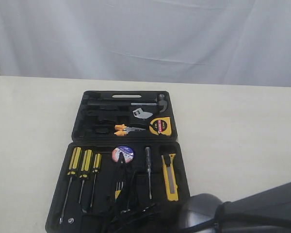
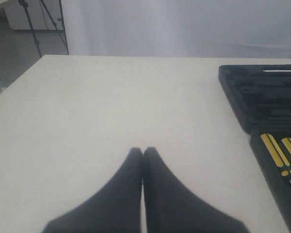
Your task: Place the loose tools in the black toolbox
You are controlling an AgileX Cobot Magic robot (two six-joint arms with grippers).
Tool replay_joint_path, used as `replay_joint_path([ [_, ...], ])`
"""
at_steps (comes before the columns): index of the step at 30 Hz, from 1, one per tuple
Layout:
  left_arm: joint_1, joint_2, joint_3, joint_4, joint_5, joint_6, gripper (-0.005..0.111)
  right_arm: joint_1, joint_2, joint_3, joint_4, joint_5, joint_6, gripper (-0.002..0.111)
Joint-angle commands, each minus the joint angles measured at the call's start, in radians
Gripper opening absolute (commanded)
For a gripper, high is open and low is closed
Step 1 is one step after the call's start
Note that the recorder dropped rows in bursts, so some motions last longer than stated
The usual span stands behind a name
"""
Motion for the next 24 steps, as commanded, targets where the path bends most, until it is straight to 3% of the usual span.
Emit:
replay_joint_path([
  [1,-0.005,-0.001,0.003,-0.01,-0.01,-0.002,0.0,0.003,0.029,0.01,0.014,-0.001,0.006,0.008],
  [2,-0.005,-0.001,0.003,-0.01,-0.01,-0.002,0.0,0.003,0.029,0.01,0.014,-0.001,0.006,0.0],
  [11,-0.005,-0.001,0.003,-0.01,-0.01,-0.002,0.0,0.061,-0.143,0.009,0.081,0.086,-0.068,0.0],
  [18,-0.005,-0.001,0.003,-0.01,-0.01,-0.002,0.0,0.11,-0.31,-0.132,0.332,0.338,-0.374,0.0],
  [24,-0.005,-0.001,0.003,-0.01,-0.01,-0.002,0.0,0.054,-0.355,-0.35,0.471,0.452,-0.631,0.0],
])
